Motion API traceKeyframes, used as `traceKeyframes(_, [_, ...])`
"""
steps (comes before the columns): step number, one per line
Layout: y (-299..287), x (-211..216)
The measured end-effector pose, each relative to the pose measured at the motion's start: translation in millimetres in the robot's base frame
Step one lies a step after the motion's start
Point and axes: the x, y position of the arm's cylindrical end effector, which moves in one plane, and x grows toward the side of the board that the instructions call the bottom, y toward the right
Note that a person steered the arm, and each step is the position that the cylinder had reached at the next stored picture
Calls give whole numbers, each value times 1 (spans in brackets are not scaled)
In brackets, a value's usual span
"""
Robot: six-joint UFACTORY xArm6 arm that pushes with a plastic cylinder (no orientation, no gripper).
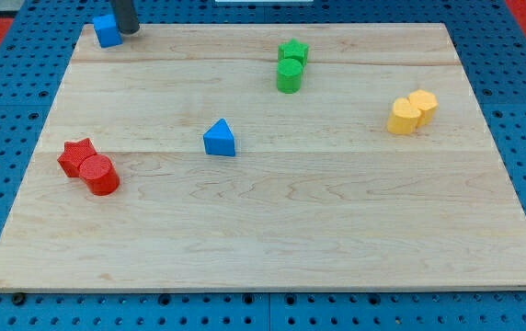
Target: Move the green circle to the top center of the board
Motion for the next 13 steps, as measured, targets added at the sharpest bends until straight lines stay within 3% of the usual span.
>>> traceKeyframes(1, [12,1])
traceKeyframes(2, [64,29])
traceKeyframes(4, [169,123])
traceKeyframes(6, [273,142])
traceKeyframes(7, [278,127])
traceKeyframes(13, [166,109])
